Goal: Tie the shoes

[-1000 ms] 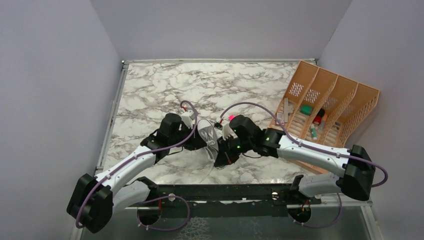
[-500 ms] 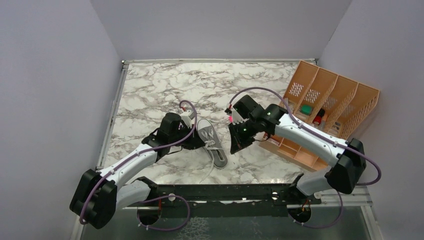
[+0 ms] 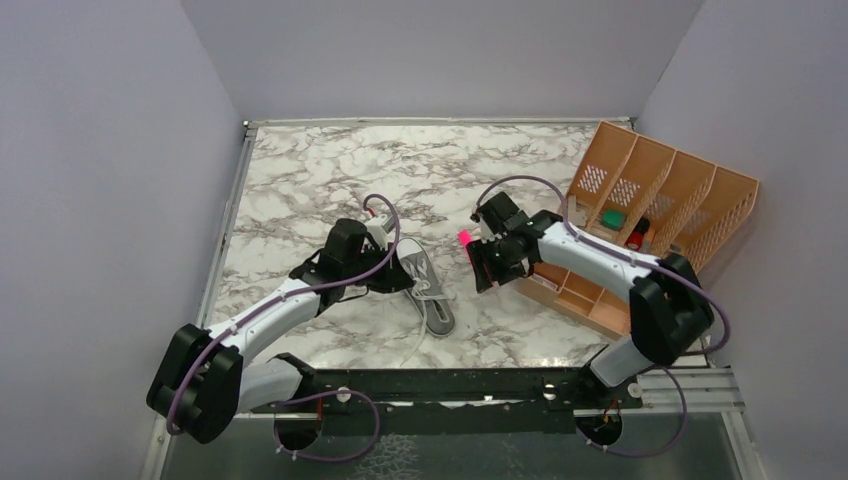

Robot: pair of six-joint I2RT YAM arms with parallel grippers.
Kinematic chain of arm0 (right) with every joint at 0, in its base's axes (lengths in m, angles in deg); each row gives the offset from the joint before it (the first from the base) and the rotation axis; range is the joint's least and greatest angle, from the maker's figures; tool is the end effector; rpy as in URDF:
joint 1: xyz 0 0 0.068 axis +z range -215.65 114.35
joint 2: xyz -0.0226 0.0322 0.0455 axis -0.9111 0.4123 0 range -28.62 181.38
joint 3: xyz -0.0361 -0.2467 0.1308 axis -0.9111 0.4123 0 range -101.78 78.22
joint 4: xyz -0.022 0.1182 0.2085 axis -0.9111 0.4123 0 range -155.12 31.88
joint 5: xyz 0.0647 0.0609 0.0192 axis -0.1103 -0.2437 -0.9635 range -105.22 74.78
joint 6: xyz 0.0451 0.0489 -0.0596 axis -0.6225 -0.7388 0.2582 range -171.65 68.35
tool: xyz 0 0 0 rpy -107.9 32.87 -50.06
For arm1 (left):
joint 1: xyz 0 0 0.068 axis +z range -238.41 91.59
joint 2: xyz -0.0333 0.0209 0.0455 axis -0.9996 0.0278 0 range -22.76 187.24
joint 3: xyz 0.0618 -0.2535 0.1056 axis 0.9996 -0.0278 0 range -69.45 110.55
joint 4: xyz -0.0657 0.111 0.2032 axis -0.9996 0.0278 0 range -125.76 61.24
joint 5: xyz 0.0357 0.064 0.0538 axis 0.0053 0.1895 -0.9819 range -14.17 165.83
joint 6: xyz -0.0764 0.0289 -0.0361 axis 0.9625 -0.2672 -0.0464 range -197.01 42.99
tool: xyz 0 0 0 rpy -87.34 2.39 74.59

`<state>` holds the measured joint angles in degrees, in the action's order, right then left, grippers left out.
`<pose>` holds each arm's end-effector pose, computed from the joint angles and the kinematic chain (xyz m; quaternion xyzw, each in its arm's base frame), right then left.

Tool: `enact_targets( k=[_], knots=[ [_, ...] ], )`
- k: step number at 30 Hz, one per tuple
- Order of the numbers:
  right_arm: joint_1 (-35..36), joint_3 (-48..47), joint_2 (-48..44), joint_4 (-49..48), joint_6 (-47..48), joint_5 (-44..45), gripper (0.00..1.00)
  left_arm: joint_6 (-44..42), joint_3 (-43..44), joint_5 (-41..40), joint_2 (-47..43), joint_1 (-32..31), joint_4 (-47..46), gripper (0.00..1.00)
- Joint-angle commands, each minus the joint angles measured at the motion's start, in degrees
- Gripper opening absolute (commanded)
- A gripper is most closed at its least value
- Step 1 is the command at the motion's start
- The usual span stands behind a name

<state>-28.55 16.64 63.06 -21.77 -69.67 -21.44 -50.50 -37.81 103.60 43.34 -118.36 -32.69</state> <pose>0.2296 0.1844 0.1798 -0.1715 0.9732 0.1141 0.1026 0.1907 -0.1528 0.1985 0.1322 0.8672 -0.3926 0.2762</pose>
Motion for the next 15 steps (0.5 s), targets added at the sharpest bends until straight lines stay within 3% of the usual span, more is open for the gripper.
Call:
enact_targets(
  k=[1,3,5,10,15],
  knots=[
    [0.5,3.9,-13.9,-12.5,15.6,-2.5,0.70,-1.0,2.5,1.4,-0.1,0.6,-0.2,0.00],
    [0.5,5.7,-16.5,-19.1,24.3,-14.3,0.78,-1.1,2.5,1.5,0.0,0.8,-0.3,0.00],
    [0.5,7.5,-15.9,-24.4,31.3,-23.0,0.77,-1.1,2.6,1.9,0.4,1.0,-0.6,0.00],
    [0.5,10.9,-13.3,-33.7,51.7,-36.4,0.71,-0.5,2.3,2.8,1.2,1.0,-1.4,0.00],
    [0.7,9.3,-7.6,-34.3,56.9,-41.8,0.62,0.8,1.3,2.6,0.2,1.1,-2.3,0.00]
  ],
)
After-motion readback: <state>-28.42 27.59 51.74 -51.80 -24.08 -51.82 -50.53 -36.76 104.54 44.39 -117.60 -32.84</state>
